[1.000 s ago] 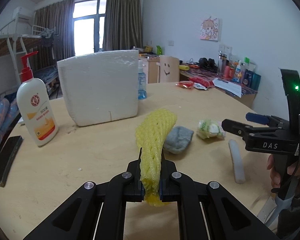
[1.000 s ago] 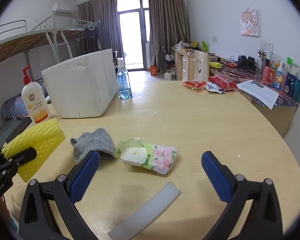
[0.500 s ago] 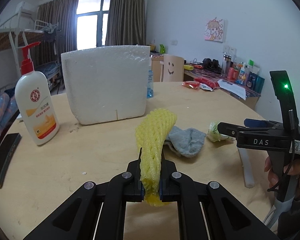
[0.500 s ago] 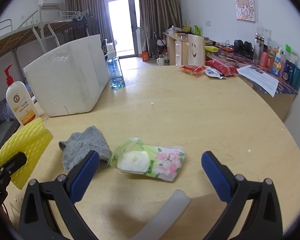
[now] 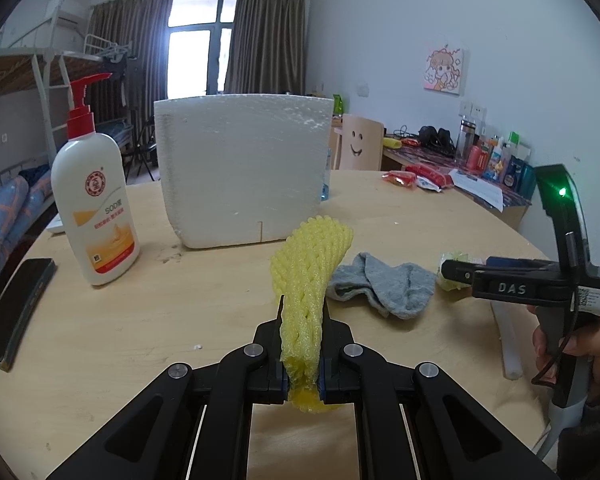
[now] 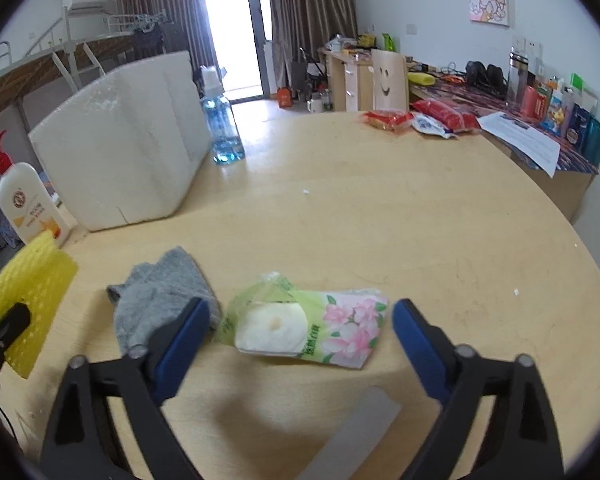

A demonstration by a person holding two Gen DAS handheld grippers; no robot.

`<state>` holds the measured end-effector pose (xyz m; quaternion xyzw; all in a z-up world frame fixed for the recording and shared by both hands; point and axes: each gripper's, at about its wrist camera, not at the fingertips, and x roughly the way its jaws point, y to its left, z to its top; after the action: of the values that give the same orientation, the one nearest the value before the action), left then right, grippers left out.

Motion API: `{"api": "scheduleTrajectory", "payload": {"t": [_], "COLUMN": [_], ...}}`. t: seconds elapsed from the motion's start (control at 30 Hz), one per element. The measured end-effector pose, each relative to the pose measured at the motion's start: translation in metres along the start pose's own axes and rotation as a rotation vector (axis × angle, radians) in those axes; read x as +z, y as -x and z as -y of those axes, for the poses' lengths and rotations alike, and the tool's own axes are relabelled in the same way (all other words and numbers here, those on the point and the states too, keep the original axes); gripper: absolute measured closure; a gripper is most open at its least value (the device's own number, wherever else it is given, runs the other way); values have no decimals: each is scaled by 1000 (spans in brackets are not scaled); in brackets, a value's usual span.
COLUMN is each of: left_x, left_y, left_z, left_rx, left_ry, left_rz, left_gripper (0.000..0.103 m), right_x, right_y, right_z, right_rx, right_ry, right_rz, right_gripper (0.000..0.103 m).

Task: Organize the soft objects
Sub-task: 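Hold the foam net up with the left tool while the right tool approaches the flowered tissue pack, then close the right tool on the flowered tissue pack and lift it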

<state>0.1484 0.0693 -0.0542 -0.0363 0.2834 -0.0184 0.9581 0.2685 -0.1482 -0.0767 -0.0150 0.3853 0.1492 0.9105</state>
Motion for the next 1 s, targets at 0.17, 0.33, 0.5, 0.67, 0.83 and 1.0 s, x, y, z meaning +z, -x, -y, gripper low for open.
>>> {"api": "scheduleTrajectory", "payload": {"t": [0.17, 0.33, 0.5, 0.67, 0.83, 1.0], "left_x": [-3, -3, -3, -5, -5, -6], "left_y": [2, 6, 12, 18, 25, 35], "left_z": [-5, -3, -2, -1, -1, 0], "left_rx": [-3, -10, -12, -7, 23, 33], "left_ry": [12, 9, 5, -4, -2, 1], "left_rz": [4, 13, 22, 32, 34, 50], "left_gripper": [94, 94, 94, 94, 94, 94], "right_x": [-3, -4, -3, -4, -6, -10], "right_y": [-8, 4, 16, 27, 42, 59], "right_z": [2, 0, -1, -1, -5, -11], "right_rx": [-2, 5, 6, 6, 18, 45], "right_ry": [-6, -3, -4, 6, 23, 48], "right_rz": [-37, -2, 33, 52, 89, 129], "right_gripper": [30, 32, 32, 32, 32, 32]}}
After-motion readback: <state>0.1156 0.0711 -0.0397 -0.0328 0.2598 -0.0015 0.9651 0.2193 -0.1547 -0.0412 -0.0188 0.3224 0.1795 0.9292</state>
